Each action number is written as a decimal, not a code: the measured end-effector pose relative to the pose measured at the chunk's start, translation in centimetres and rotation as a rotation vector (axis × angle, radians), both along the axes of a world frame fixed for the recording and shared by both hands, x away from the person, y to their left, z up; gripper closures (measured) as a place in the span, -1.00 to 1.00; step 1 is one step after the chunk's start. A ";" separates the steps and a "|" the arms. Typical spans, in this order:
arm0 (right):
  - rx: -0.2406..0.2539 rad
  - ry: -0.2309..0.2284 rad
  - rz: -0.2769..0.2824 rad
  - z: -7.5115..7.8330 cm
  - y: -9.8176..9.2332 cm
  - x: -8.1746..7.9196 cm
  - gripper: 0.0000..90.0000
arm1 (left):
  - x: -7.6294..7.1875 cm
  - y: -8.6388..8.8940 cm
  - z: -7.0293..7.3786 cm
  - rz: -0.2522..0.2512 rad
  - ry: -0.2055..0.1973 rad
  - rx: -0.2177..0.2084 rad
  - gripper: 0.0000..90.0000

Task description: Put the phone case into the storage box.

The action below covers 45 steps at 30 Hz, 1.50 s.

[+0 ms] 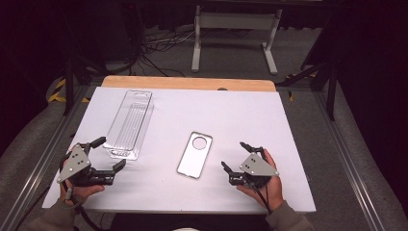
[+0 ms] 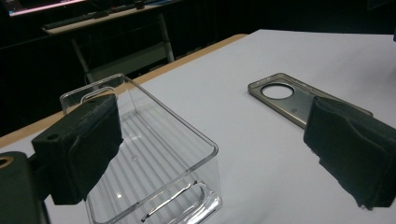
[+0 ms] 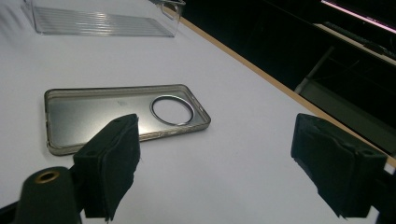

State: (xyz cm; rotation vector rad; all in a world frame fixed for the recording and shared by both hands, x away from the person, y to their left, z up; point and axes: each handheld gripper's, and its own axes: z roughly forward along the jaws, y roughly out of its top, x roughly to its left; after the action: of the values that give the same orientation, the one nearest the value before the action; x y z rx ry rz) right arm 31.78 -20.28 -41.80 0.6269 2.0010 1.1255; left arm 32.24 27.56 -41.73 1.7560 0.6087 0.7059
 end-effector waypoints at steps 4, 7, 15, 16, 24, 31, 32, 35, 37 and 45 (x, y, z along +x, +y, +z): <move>0.001 0.003 -0.006 0.0 -0.1 0.0 -0.63 | 0.0 -0.2 -0.2 -0.018 0.001 0.018 -0.91; 0.001 -0.003 -0.008 0.1 -0.1 0.0 -0.63 | 0.0 -0.5 -0.3 -0.037 0.004 0.026 -0.91; -0.042 0.038 0.009 0.3 0.6 1.0 -0.55 | 0.3 -0.7 -0.9 -0.046 0.041 0.059 -0.92; -0.040 0.047 0.017 0.5 0.8 1.2 -0.55 | 0.3 -0.7 -0.9 -0.042 0.041 0.061 -0.92; -0.067 0.183 0.043 2.3 2.1 4.3 -0.75 | 0.3 -0.9 -0.9 -0.047 0.041 0.054 -0.92; -0.081 0.331 0.095 3.4 4.4 7.6 -0.65 | 0.4 -0.8 -1.1 -0.061 0.055 0.059 -0.92; -0.106 0.349 0.094 3.4 4.9 8.1 -0.64 | 0.4 -0.8 -1.1 -0.060 0.047 0.057 -0.92; -0.165 0.382 0.089 3.6 5.9 9.6 -0.57 | 0.2 -0.9 -1.1 -0.066 0.054 0.060 -0.92; -0.203 0.400 0.080 3.8 6.4 10.7 -0.55 | 0.2 -1.0 -1.1 -0.070 0.052 0.065 -0.92; -0.297 0.533 0.041 3.0 7.7 14.8 -0.41 | 0.2 -1.3 -1.3 -0.082 0.058 0.086 -0.92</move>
State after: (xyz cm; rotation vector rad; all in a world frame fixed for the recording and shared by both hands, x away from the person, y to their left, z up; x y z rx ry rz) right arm 46.53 -12.62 -38.79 0.7878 2.5793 0.7017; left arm 32.44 26.28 -42.99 1.8759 0.5489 0.6340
